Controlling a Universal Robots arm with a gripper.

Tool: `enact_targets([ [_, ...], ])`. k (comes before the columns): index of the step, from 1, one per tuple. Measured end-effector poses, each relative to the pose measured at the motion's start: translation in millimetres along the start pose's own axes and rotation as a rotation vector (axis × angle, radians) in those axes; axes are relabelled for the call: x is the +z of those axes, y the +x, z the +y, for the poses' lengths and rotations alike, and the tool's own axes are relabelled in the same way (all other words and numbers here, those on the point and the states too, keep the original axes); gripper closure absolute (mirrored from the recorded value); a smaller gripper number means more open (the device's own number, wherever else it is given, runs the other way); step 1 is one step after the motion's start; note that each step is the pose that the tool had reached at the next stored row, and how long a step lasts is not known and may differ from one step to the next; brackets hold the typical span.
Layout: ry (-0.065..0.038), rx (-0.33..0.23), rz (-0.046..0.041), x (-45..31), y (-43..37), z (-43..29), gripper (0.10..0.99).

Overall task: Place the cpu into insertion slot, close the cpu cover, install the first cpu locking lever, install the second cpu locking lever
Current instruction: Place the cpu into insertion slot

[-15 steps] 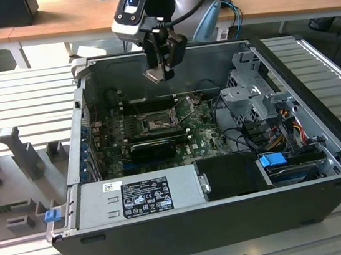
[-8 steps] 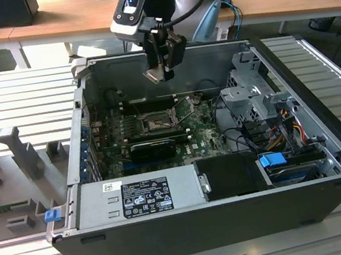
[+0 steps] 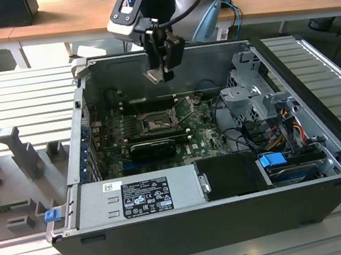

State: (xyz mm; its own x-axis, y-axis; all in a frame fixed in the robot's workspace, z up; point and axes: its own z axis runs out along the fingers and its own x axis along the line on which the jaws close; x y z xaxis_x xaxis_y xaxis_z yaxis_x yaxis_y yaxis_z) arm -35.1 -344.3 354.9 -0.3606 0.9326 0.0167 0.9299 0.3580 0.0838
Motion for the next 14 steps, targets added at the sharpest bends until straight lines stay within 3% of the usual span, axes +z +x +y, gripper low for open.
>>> enact_targets([
  [7,-0.001,0.081,-0.0081,1.3,0.0,-0.1,0.561],
  [14,-0.001,0.086,-0.0103,5.5,-0.1,-0.4,0.561],
])
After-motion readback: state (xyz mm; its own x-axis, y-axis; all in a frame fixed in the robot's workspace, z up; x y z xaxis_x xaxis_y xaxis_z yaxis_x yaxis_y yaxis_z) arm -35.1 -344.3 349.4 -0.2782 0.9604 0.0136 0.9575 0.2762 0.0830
